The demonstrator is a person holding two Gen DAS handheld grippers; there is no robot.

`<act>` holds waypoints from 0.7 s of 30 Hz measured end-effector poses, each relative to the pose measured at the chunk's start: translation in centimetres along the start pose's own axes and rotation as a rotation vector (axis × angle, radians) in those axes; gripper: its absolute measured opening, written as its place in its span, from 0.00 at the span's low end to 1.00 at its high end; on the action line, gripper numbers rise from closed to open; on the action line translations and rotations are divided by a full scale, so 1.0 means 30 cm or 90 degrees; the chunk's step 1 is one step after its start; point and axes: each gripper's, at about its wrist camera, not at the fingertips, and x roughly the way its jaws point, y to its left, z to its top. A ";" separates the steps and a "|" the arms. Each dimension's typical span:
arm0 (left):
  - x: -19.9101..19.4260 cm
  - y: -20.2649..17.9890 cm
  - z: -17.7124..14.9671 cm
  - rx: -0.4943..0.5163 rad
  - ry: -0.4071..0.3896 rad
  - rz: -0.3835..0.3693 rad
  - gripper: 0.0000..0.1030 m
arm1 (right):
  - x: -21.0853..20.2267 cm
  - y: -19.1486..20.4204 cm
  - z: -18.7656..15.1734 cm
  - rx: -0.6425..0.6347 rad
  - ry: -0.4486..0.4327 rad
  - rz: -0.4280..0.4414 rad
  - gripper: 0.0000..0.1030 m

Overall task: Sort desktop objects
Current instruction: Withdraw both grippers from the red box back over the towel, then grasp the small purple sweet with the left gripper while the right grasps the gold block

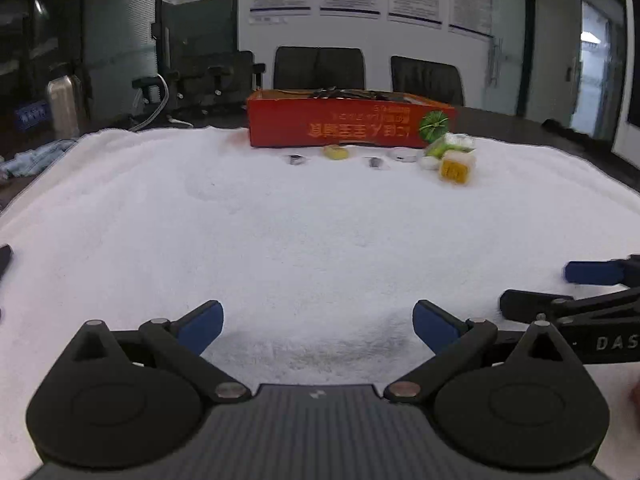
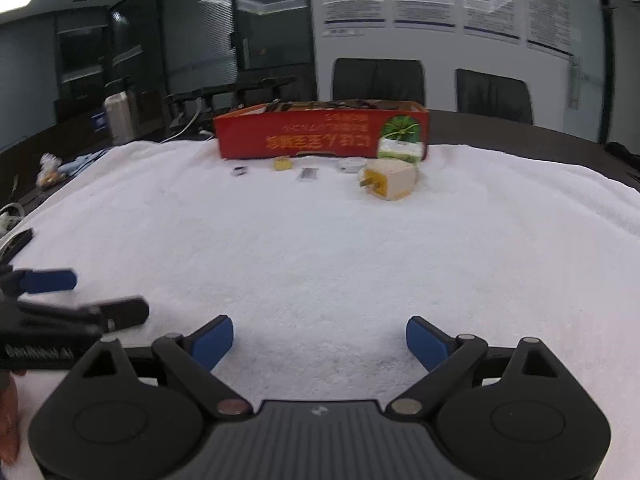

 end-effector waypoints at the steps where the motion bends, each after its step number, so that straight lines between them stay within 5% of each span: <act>1: -0.001 0.013 0.017 -0.001 0.010 -0.025 1.00 | -0.004 -0.002 0.002 0.000 0.001 0.005 0.91; 6: 0.008 0.120 0.185 0.027 -0.033 -0.074 1.00 | -0.004 -0.066 0.099 -0.004 0.090 0.090 0.89; 10: 0.138 0.188 0.355 0.062 -0.052 -0.062 0.93 | 0.054 -0.111 0.277 -0.047 0.071 0.087 0.88; 14: 0.372 0.216 0.490 0.049 0.010 -0.084 0.69 | 0.251 -0.099 0.475 -0.089 0.023 0.056 0.75; 18: 0.587 0.232 0.523 0.010 0.075 -0.076 0.59 | 0.519 -0.053 0.606 -0.081 0.049 0.101 0.69; 21: 0.654 0.240 0.521 -0.027 0.090 -0.077 0.51 | 0.696 0.005 0.650 -0.095 0.069 0.097 0.50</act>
